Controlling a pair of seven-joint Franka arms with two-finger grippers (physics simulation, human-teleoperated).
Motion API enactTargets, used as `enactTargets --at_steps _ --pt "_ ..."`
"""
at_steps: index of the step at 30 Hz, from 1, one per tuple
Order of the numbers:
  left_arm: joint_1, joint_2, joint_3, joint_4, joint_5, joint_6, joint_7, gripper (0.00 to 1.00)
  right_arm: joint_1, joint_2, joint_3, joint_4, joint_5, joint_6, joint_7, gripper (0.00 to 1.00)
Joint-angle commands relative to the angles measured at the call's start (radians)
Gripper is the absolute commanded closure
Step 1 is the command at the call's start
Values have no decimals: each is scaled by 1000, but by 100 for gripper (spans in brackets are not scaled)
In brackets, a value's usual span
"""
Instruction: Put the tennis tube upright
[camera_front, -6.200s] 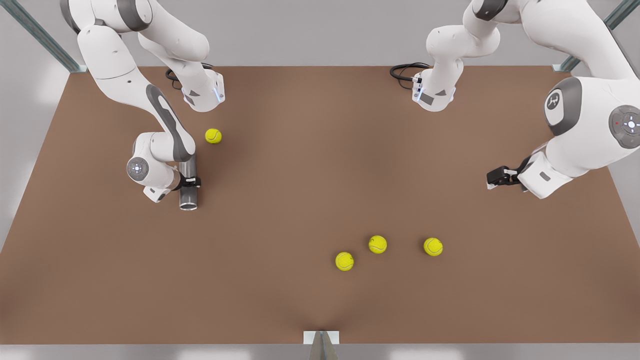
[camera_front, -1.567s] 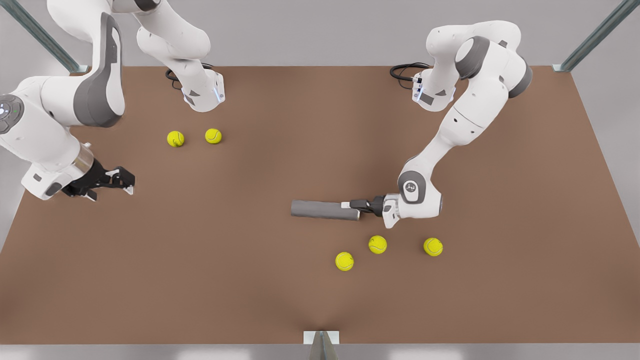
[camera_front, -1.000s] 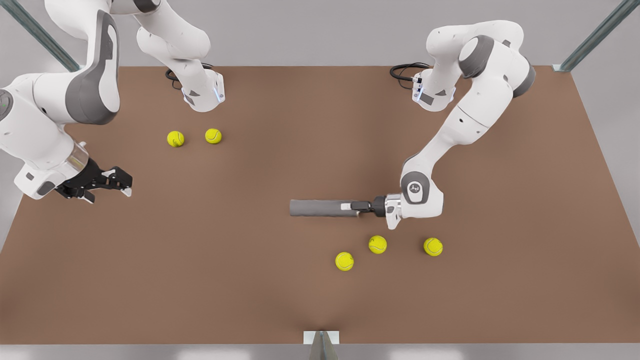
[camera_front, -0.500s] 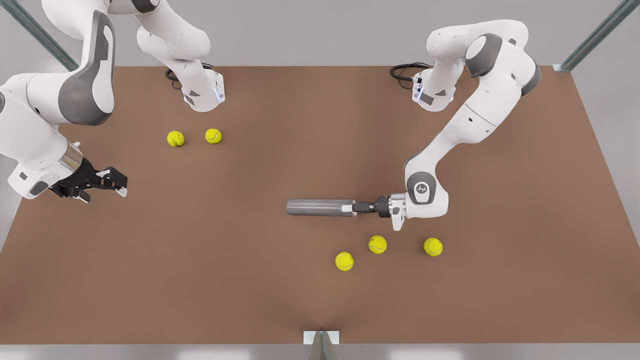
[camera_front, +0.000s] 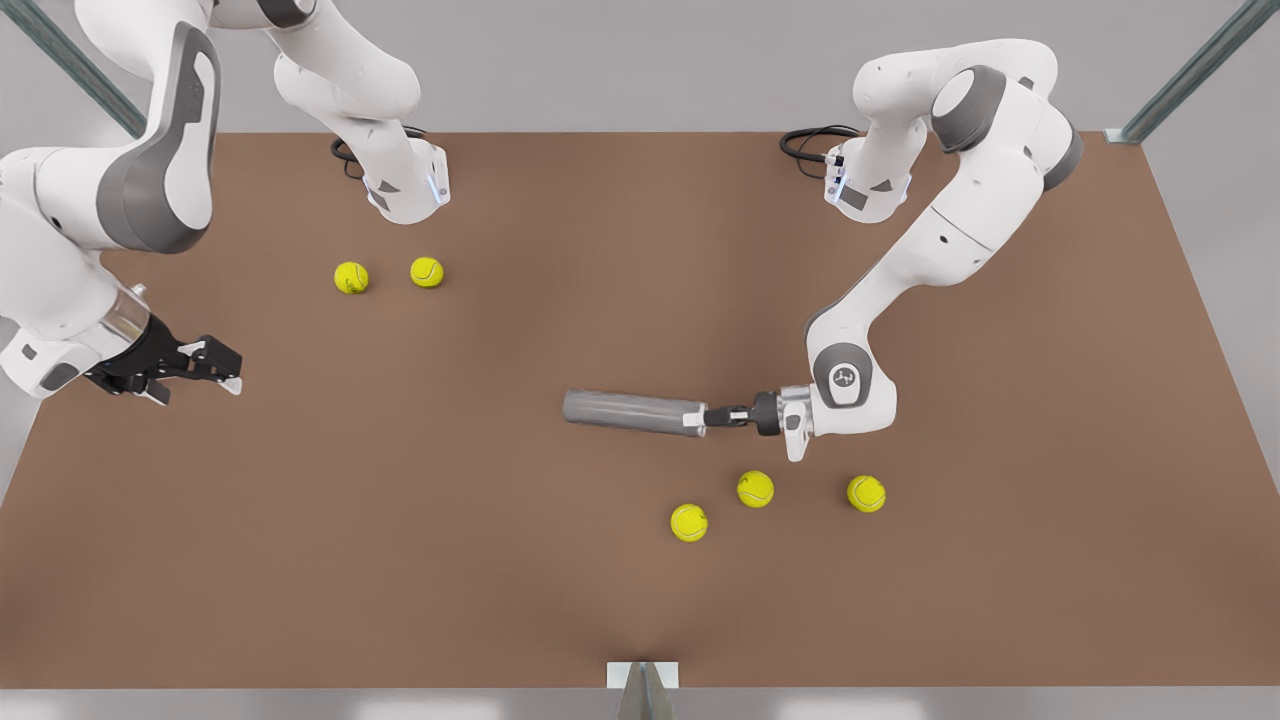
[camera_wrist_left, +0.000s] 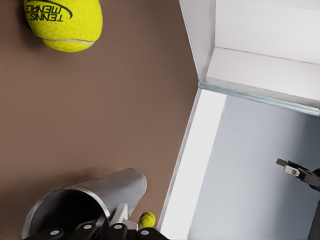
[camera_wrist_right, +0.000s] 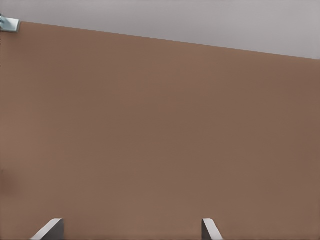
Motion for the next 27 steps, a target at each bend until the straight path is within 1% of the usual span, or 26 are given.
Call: enactTargets --at_steps 1,7,12,16,21,23,25,27 --pt "0 0 0 0 -19 -2 1 79 -1 0 -1 0 0 0 0 0" --pt "26 -6 -2 -3 -18 -12 -6 79 -3 2 0 0 0 0 0 0" --pt "41 -77 -9 -26 -15 -20 -115 79 -4 2 0 0 0 0 0 0" --pt "40 -103 -8 -24 5 -21 -186 79 -9 2 0 0 0 0 0 0" --pt "40 -130 -9 6 171 -21 -393 79 -30 2 0 0 15 -3 -6 0" --pt "32 -155 -8 6 174 -20 -436 79 -33 3 0 0 21 -2 -9 0" --pt "35 -172 -9 23 298 -21 -569 79 -33 3 0 -3 21 -3 -9 0" --pt "32 -187 -9 25 301 -21 -579 79 -35 3 0 -6 21 -3 -9 0"
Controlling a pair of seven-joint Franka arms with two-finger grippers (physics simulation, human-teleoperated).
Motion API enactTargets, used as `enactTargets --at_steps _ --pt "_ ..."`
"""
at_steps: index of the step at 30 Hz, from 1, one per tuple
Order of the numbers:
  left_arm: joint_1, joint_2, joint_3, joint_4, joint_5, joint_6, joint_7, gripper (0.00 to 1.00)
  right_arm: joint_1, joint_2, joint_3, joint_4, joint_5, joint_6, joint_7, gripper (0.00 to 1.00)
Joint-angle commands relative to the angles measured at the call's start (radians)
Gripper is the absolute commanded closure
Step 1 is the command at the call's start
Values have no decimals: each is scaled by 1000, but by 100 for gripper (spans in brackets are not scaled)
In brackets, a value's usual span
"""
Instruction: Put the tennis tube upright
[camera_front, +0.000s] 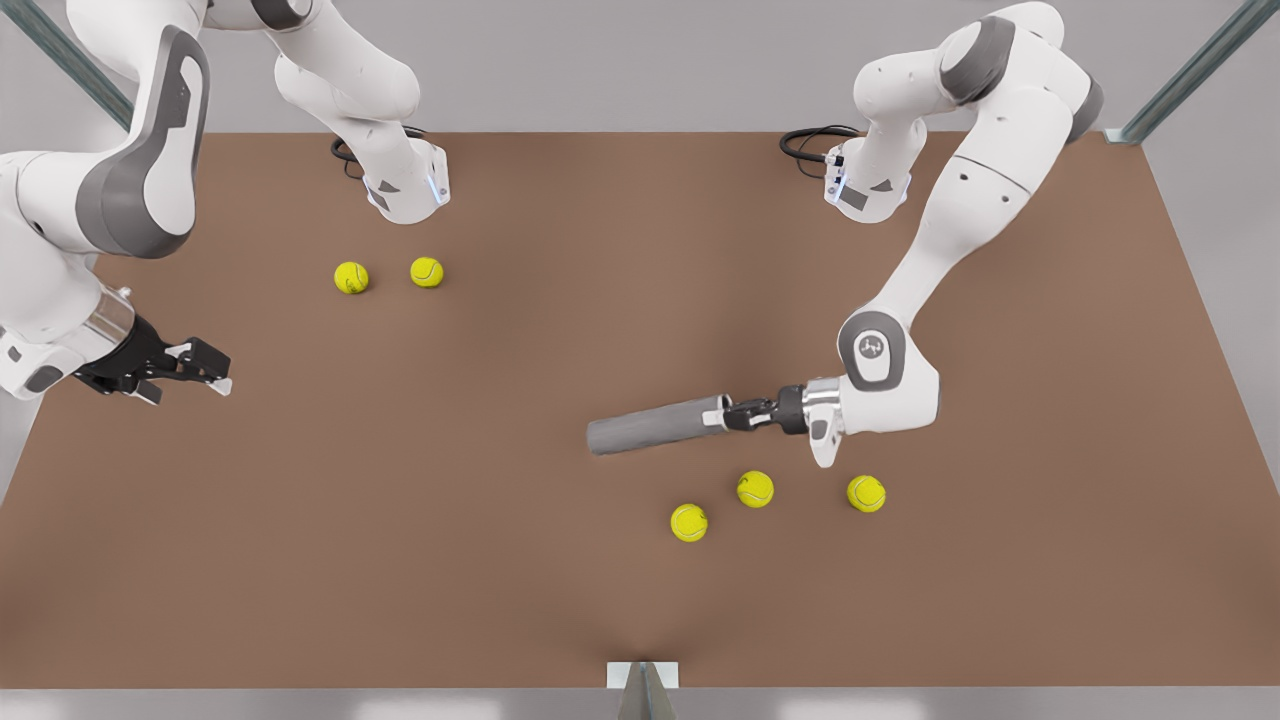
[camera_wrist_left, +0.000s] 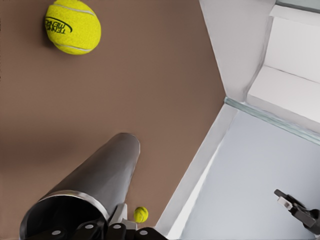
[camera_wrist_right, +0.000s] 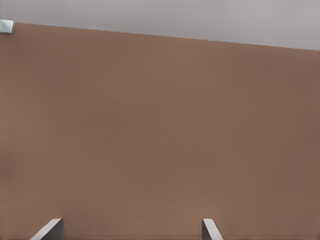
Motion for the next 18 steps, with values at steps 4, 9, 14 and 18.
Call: enactTargets --at_steps 4,9,14,18 --pt "8 -14 1 0 69 0 -31 79 0 -1 1 2 0 0 0 0" --pt "12 -55 4 0 164 -10 -123 79 0 -1 1 3 0 -6 0 0" --pt "12 -97 7 1 213 -11 -194 79 -9 1 1 2 0 -8 0 0" --pt "20 -132 8 20 368 -43 -320 79 -7 14 -1 6 8 46 -2 0"
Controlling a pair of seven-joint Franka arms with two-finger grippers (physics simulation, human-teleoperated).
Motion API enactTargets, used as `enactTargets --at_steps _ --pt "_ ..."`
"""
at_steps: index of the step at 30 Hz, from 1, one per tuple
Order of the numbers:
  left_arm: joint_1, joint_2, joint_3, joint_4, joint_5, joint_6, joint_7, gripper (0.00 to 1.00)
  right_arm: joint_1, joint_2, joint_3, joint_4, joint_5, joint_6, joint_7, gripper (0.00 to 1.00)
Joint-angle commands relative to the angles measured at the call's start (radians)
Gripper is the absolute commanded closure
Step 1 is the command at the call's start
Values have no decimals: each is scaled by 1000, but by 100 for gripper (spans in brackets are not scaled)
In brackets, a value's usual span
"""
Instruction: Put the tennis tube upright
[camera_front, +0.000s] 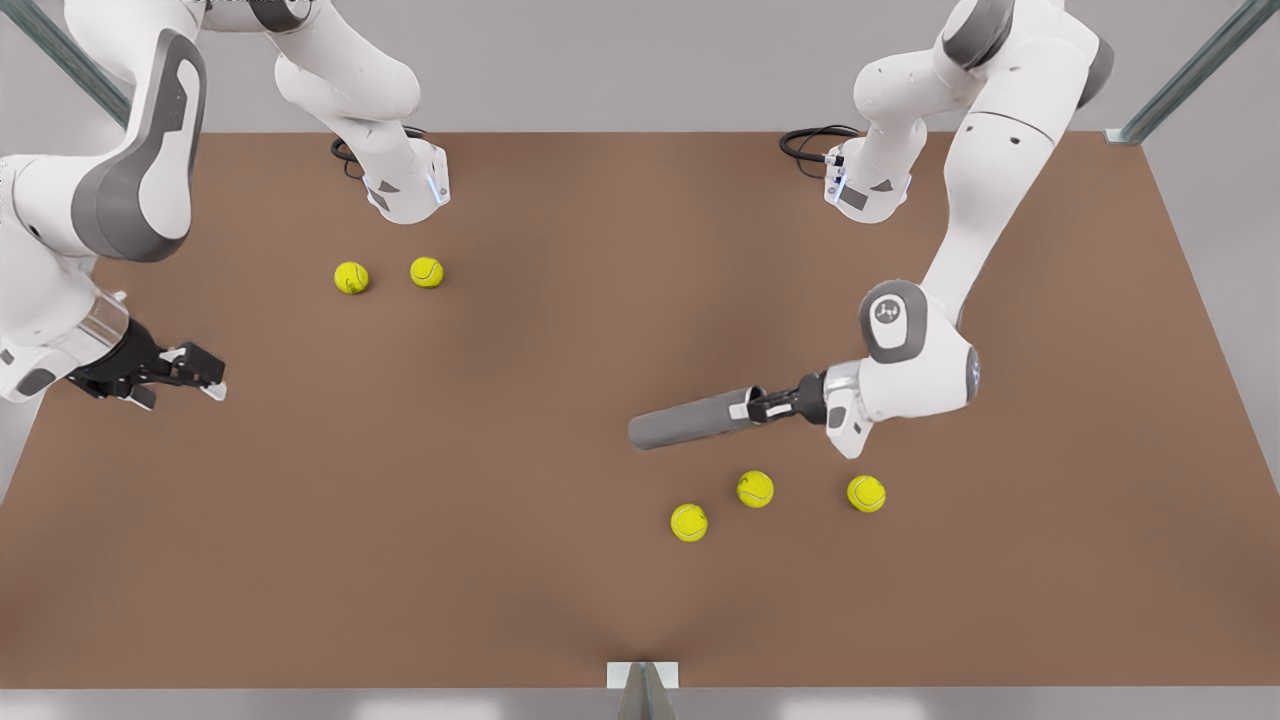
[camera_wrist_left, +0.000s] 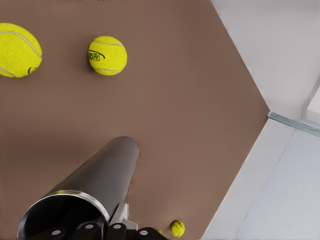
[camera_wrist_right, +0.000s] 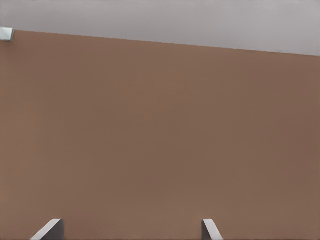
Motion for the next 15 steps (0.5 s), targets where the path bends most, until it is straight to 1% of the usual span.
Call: enactTargets --at_steps 1,4,6,8,9,13,15 --pt "0 -2 0 1 65 0 -4 79 -1 15 0 1 -1 12 0 0" --pt "0 -24 1 15 188 -2 -104 79 -3 64 0 1 -17 21 0 0" --pt "2 -38 4 15 234 -2 -115 79 10 93 5 1 -14 21 -2 0" --pt "14 -56 4 15 284 -17 -156 79 19 99 20 1 -17 62 -2 0" --pt "17 -75 4 15 314 -29 -167 79 17 107 20 1 -18 62 -2 0" --pt "19 -76 4 15 354 -32 -205 79 20 111 20 -3 -18 61 0 0" --pt "57 -87 4 35 404 -75 -207 79 20 110 26 -5 -18 47 1 0"
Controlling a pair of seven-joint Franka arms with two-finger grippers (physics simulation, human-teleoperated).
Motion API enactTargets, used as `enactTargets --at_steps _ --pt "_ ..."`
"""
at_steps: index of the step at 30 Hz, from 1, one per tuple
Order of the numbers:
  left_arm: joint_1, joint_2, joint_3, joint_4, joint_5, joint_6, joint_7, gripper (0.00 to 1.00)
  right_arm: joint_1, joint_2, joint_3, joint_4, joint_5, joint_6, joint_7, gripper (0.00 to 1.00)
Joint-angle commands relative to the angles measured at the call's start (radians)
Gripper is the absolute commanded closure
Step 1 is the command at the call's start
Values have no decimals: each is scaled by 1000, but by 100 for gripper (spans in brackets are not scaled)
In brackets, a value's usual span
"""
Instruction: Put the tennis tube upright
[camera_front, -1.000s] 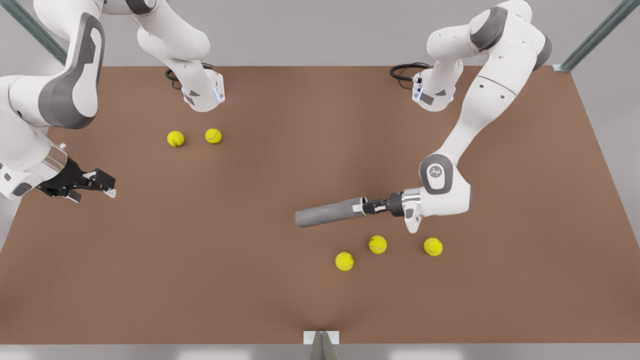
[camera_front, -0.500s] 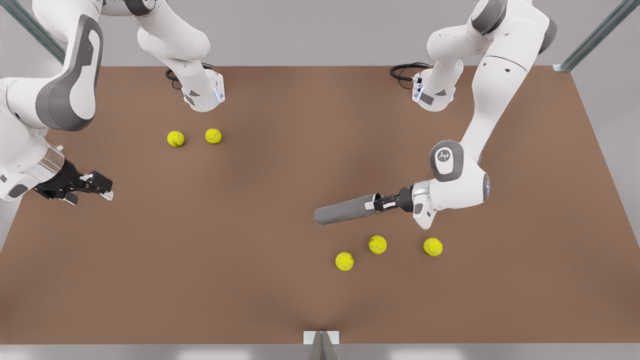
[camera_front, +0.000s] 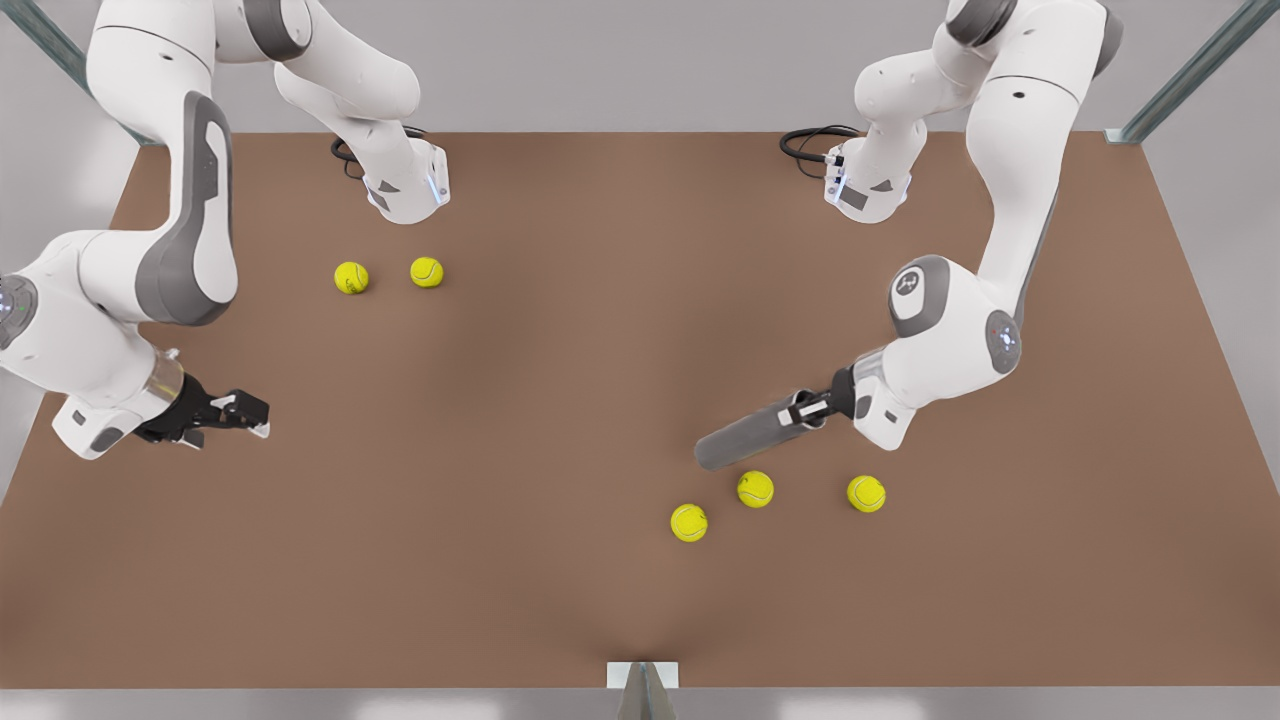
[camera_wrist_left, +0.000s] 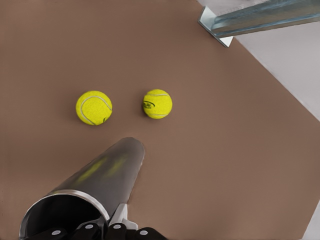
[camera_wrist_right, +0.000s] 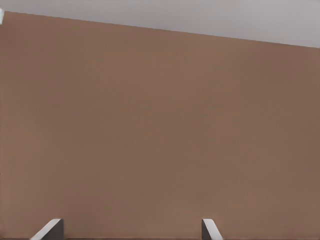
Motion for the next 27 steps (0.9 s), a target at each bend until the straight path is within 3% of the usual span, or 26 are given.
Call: enactTargets --at_steps 1,9,27 --pt "0 -2 1 7 39 -14 1 79 0 0 2 0 -2 0 0 0" --pt "15 -5 -1 88 194 -129 -77 79 0 -17 15 -8 -69 -80 0 0" --pt "5 21 1 177 479 -297 -132 79 -5 -5 22 -8 -81 -71 -2 0"
